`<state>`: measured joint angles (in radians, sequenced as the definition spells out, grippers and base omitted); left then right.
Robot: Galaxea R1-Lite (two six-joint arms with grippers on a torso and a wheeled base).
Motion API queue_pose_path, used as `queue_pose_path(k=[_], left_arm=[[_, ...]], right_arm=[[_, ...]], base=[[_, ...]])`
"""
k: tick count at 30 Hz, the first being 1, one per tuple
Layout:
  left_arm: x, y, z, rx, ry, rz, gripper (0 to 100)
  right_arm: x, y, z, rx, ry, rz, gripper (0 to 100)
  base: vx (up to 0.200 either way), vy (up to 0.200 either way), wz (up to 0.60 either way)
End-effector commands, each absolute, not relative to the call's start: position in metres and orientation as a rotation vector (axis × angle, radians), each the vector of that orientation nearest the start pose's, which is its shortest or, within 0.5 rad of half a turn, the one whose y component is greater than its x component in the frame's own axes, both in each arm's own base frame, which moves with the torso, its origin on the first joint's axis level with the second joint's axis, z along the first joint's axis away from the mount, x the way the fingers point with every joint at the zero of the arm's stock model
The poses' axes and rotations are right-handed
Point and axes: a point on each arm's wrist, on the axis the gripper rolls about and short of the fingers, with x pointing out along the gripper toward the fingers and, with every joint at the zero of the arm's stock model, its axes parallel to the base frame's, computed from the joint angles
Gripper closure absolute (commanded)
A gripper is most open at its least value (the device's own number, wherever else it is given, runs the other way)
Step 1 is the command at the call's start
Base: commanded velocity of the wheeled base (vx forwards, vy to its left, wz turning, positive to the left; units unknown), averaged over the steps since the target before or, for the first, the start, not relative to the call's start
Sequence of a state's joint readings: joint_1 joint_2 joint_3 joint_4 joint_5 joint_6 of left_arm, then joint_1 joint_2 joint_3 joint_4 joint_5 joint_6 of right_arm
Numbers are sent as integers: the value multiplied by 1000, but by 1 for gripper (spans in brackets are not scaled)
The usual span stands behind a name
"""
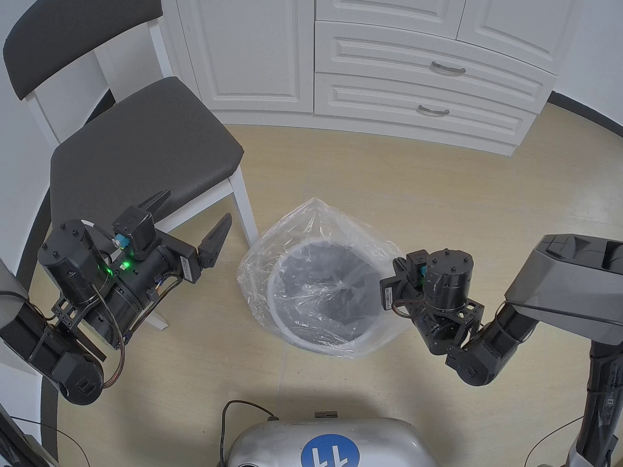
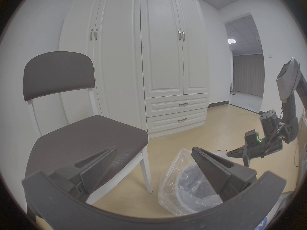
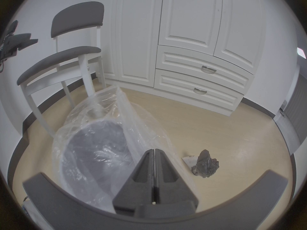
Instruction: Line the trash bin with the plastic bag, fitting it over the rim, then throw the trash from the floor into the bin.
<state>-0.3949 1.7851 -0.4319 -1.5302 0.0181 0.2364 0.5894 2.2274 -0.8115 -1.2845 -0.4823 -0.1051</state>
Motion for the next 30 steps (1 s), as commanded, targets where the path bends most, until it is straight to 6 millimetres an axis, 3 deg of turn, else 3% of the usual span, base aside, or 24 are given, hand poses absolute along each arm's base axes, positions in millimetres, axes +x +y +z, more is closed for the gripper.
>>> queue_pose_path(k=[1,6,14,20,23,24,27,28,30], left_arm=[[262,-108,152,199,-206,-354,0],[265,-109,150,200,-202,-353,0],[270,-111,145,203,-185,-355,0],[276,-114,137,208,-163,-356,0],[278,-115,135,206,-158,-357,0],[279,-115,132,206,-148,-358,0],[281,-118,124,208,-121,-368,0],[281,-118,123,208,-120,-368,0],[284,-122,114,211,-90,-381,0]], right_arm=[[363,201,34,-158,89,52,100],[387,187,30,-141,66,-6,100],[399,172,28,-140,66,-43,100],[410,174,21,-121,47,-48,100],[406,179,30,-87,29,-37,100],[397,185,47,-60,7,-17,100],[372,191,65,-58,13,29,100],[371,191,66,-58,14,31,0],[353,200,80,-48,0,72,0]], base=[[0,0,0],[0,0,0],[0,0,0],[0,0,0],[0,0,0],[0,0,0],[0,0,0],[0,0,0],[0,0,0]])
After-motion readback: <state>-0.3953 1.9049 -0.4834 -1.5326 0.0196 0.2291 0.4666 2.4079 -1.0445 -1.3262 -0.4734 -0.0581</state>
